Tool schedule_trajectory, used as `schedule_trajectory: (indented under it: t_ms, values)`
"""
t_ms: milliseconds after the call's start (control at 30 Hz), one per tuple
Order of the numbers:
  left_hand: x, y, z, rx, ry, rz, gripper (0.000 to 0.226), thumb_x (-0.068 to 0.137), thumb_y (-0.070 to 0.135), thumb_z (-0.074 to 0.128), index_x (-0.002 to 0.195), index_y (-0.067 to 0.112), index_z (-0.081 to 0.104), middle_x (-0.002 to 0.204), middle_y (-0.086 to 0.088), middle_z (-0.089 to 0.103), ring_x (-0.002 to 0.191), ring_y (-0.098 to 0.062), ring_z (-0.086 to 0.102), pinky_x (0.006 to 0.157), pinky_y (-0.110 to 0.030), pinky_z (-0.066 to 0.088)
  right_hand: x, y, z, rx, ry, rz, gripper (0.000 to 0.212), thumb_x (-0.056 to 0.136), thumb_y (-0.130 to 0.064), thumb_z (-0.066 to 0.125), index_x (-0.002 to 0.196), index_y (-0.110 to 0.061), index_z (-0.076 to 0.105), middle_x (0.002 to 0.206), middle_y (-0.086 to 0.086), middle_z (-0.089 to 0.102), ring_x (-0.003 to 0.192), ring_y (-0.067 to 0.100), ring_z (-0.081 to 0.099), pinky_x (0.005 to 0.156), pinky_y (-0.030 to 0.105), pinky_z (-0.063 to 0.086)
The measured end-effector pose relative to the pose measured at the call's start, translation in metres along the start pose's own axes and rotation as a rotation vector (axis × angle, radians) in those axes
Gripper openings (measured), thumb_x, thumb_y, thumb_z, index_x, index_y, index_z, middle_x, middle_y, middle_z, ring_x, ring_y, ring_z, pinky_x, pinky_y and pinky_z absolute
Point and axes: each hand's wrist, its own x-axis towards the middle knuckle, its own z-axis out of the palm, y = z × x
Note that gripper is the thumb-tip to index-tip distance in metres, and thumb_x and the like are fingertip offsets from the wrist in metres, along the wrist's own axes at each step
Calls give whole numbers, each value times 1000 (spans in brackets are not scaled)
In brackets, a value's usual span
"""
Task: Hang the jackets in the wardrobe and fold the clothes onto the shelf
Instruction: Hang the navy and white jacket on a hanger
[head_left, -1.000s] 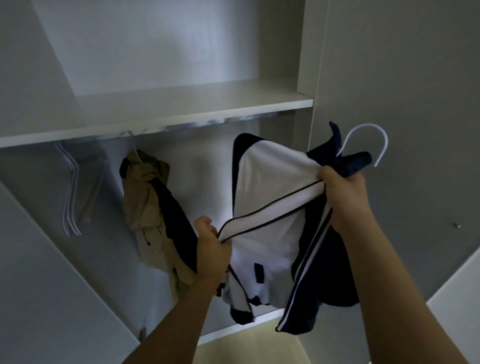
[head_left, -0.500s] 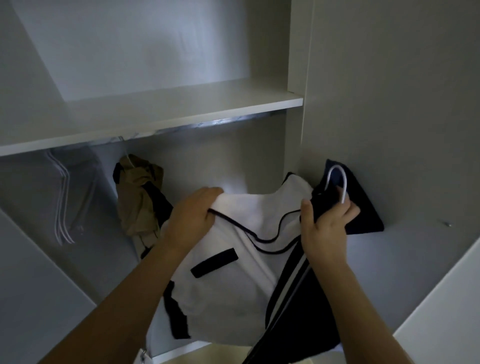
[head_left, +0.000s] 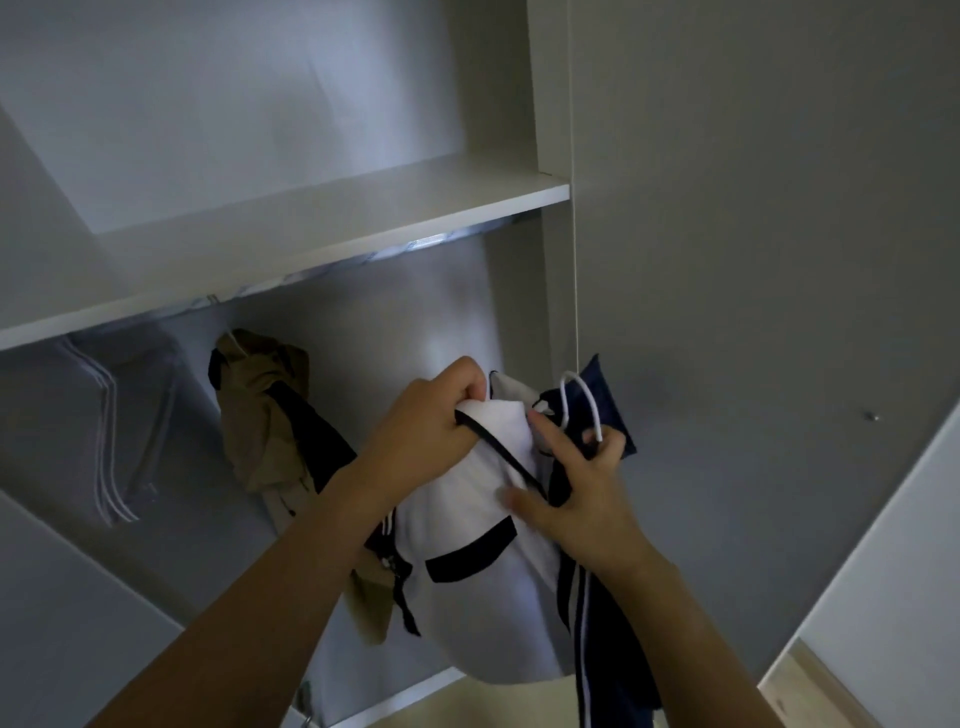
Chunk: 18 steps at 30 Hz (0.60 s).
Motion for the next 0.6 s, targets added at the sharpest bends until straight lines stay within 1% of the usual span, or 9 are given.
schedule_trajectory:
  t_ms: [67, 133, 167, 233, 300, 367, 433, 500, 600]
  values:
    - [3, 6, 4, -30, -40, 17, 22, 87, 25, 60, 79, 33, 40, 61, 6, 52, 56, -14, 51, 53, -36, 43, 1, 2, 5, -130, 11, -4, 69, 72, -58, 72, 135, -47, 46, 108, -15, 16, 97, 8, 46, 87, 12, 38]
    - [3, 8, 7, -54, -77, 28, 24, 87, 24, 61, 79, 34, 42, 63, 6, 56, 57, -13, 52, 52, -34, 43, 5, -2, 4, -175, 85, 54, 37, 77, -49, 69, 113, -42, 62, 105, -15, 18, 84, 16, 55, 73, 22, 45]
    - [1, 7, 7, -65, -97, 23, 22, 87, 25, 62, 81, 35, 43, 66, 6, 58, 59, -12, 55, 53, -33, 44, 7, -3, 2, -170, 109, 97, 26, 77, -50, 63, 101, -40, 64, 105, -15, 21, 77, 14, 55, 67, 24, 46]
    - [-5, 0, 7, -79, -174, -15, 18, 87, 32, 60, 86, 40, 44, 74, 11, 61, 66, -9, 59, 57, -27, 46, 10, -2, -1, -68, 173, 176, 25, 72, -53, 50, 88, -36, 60, 104, -14, 28, 73, 5, 54, 61, 25, 45]
    - [-16, -12, 10, -88, -283, -60, 15, 82, 36, 58, 86, 45, 46, 78, 17, 60, 69, -3, 58, 60, -22, 46, 10, -2, -2, 94, 243, 227, 18, 76, -48, 48, 83, -36, 60, 100, -24, 30, 77, -4, 53, 63, 20, 40]
    - [-32, -29, 21, -77, -345, -106, 9, 74, 38, 56, 76, 42, 48, 72, 15, 55, 64, -4, 54, 57, -24, 41, 8, -2, 0, 171, 252, 246, 12, 83, -42, 51, 81, -36, 61, 99, -29, 30, 78, -9, 51, 64, 16, 38]
    - [-50, -48, 36, -56, -329, -177, 7, 72, 37, 55, 73, 33, 49, 72, 9, 53, 68, -13, 54, 60, -35, 42, 5, 1, 3, 217, 243, 255, 15, 88, -35, 52, 77, -35, 62, 99, -26, 31, 78, -10, 50, 65, 15, 37]
    - [-63, -66, 48, -100, -269, -305, 9, 79, 26, 60, 83, 19, 56, 83, -4, 56, 77, -22, 58, 71, -44, 47, 3, 4, 7, 255, 231, 269, 21, 91, -25, 54, 75, -37, 62, 100, -22, 31, 77, -12, 50, 67, 13, 36]
    - [-68, -79, 57, -99, -163, -365, 7, 87, 9, 57, 88, 15, 55, 84, -5, 56, 78, -19, 56, 73, -44, 48, -4, 10, 11, 239, 182, 312, 37, 93, -15, 51, 88, -51, 59, 101, -19, 31, 81, -13, 49, 73, 12, 37]
